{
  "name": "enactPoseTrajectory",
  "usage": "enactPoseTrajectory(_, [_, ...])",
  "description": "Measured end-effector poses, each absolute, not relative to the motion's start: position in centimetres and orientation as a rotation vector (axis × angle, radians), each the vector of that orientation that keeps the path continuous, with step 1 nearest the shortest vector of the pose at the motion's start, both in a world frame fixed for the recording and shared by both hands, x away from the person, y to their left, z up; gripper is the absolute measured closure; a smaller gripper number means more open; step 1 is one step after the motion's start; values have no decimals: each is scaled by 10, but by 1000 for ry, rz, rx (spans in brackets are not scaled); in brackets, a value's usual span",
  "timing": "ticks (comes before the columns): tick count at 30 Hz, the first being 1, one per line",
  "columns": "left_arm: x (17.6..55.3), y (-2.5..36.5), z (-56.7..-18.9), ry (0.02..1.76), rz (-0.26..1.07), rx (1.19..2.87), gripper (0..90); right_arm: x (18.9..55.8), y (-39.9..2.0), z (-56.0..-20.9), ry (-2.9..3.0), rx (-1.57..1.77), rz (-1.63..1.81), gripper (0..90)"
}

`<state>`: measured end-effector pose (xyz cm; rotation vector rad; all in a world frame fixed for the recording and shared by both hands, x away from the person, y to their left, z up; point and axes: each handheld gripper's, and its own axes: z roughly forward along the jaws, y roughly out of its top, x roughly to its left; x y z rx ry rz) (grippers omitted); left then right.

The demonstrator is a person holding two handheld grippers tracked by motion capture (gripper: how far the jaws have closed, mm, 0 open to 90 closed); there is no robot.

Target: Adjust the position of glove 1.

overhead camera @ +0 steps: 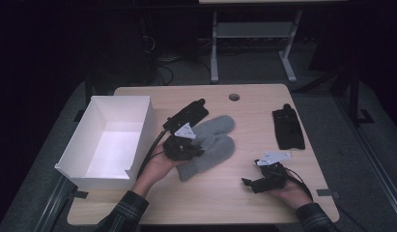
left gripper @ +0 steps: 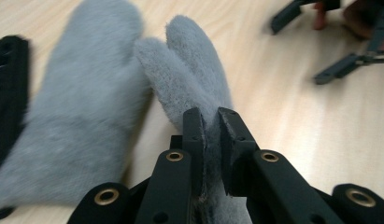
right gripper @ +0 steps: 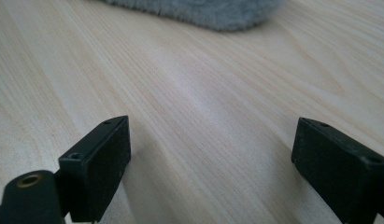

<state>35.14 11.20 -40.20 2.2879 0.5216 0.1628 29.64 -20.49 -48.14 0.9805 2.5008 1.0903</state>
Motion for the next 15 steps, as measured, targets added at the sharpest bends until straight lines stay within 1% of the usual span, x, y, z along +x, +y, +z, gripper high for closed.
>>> enactPoseTrajectory(3, [345, 106, -401, 493, 164, 2299, 809, 296, -205, -481, 2501, 980, 1090, 117])
enactPoseTrajectory(6, [344, 104, -397, 484, 213, 2326, 831, 296, -205, -481, 2501, 980, 1091, 117])
enactPoseTrajectory(11, [350, 112, -384, 506, 327, 2285, 834, 296, -205, -481, 2501, 981, 1090, 117])
enactPoseTrajectory(15, [351, 114, -385, 512, 315, 2283, 817, 297, -205, -481, 2501, 980, 1090, 117])
